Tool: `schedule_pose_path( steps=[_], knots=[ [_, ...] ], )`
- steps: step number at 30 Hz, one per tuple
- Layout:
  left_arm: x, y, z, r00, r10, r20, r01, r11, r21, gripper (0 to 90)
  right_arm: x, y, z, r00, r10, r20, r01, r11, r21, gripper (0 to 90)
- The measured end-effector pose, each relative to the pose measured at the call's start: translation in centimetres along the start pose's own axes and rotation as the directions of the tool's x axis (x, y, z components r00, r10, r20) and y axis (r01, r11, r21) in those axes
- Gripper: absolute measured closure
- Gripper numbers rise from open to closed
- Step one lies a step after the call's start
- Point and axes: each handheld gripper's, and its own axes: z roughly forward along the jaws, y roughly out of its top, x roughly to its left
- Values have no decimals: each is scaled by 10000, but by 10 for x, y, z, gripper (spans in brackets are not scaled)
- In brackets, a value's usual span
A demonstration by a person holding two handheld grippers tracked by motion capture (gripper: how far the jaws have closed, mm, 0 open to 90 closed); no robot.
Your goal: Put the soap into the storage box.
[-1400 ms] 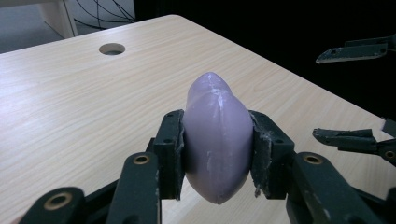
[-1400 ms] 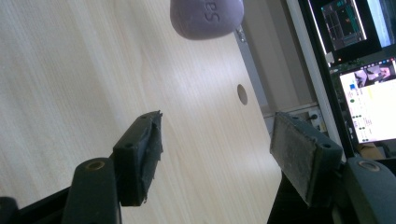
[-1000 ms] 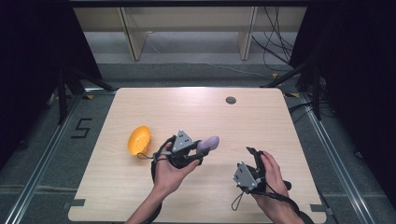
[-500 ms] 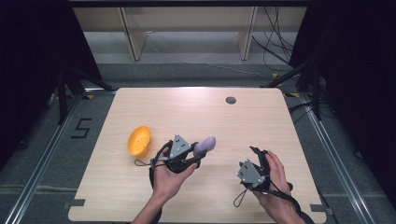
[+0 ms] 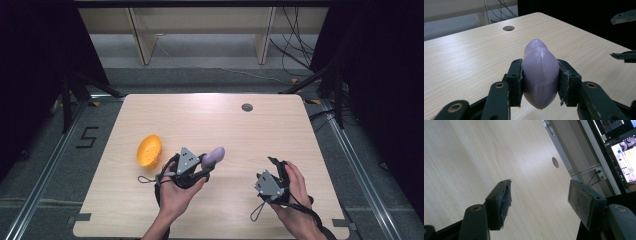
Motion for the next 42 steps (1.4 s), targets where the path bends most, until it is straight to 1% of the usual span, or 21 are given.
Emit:
schedule_pose_path(
  steps=[2, 3, 4, 5, 10, 11, 17, 18, 19, 21, 22, 24, 25, 26, 27, 29, 30, 32, 35, 36, 42],
  knots=[
    [1, -1, -1, 10000, -64, -33, 64, 10000, -71, 590, 0, 0, 0, 10000, -29, 11, 29, 10000, -31, 361],
    [1, -1, -3, 9998, -126, -129, 125, 9999, -68, 590, -1, 0, 0, 10000, -19, 20, 19, 10000, -51, 361],
    [3, -1, -3, 9999, -136, -88, 135, 9998, -148, 590, -1, 0, 0, 10000, -32, -39, 32, 10000, -66, 361],
    [3, -2, -5, 9996, -172, -220, 169, 9998, -134, 590, -1, 0, -1, 10000, 19, -46, -19, 10000, -71, 361],
    [7, -3, -11, 9986, -182, -504, 165, 9993, -325, 590, -1, 0, 0, 10000, 47, 13, -47, 10000, -47, 360],
    [8, -3, -13, 9976, -215, -665, 192, 9992, -344, 590, -1, 0, 0, 10000, -36, -40, 36, 10000, -30, 360],
    [15, -3, -23, 9919, -291, -1233, 223, 9982, -561, 590, -1, 0, 0, 10000, 10, 21, -9, 10000, -23, 359],
    [16, -4, -25, 9904, -347, -1339, 276, 9981, -549, 590, -1, 0, 0, 10000, -38, 19, 38, 10000, -7, 358],
    [18, -4, -26, 9892, -355, -1423, 272, 9979, -596, 590, -3, 0, -1, 9996, -265, 40, 265, 9996, 70, 358],
    [21, -5, -29, 9859, -407, -1622, 301, 9973, -675, 590, -2, 0, -1, 9997, -242, 36, 242, 9997, 80, 358],
    [23, -6, -31, 9830, -452, -1779, 338, 9972, -666, 590, -2, 0, -1, 9997, -256, 37, 255, 9996, 81, 358],
    [25, -7, -33, 9800, -511, -1923, 378, 9967, -719, 590, -2, 0, -1, 9997, -248, 30, 248, 9997, 67, 358],
    [26, -7, -34, 9789, -539, -1969, 402, 9965, -733, 590, -1, 1, 0, 10000, -31, -1, 31, 10000, -5, 357],
    [28, -8, -35, 9766, -606, -2063, 456, 9960, -767, 590, 0, 1, 0, 10000, 58, -13, -58, 10000, -34, 357],
    [29, -9, -35, 9767, -607, -2057, 445, 9956, -825, 590, 0, 1, 0, 10000, -36, -62, 36, 10000, -23, 357],
    [30, -10, -37, 9722, -635, -2254, 461, 9956, -819, 590, -1, 1, 1, 9999, -57, -132, 56, 10000, -38, 357],
    [32, -10, -38, 9714, -622, -2292, 440, 9955, -835, 590, -1, 1, 1, 9998, -80, -155, 80, 10000, -21, 357],
    [34, -11, -40, 9666, -671, -2472, 472, 9952, -856, 590, -1, 1, 0, 10000, -36, -83, 36, 10000, -35, 357],
    [38, -12, -42, 9632, -729, -2588, 497, 9942, -951, 590, -1, 1, 1, 9999, -52, -123, 52, 10000, -51, 356],
    [37, -13, -43, 9587, -897, -2700, 674, 9936, -907, 590, -1, 1, 1, 9999, -54, -116, 53, 10000, -46, 357],
    [43, -15, -46, 9462, -912, -3105, 652, 9935, -932, 590, -1, 1, 1, 9998, -88, -164, 88, 10000, -36, 356]
  ],
)
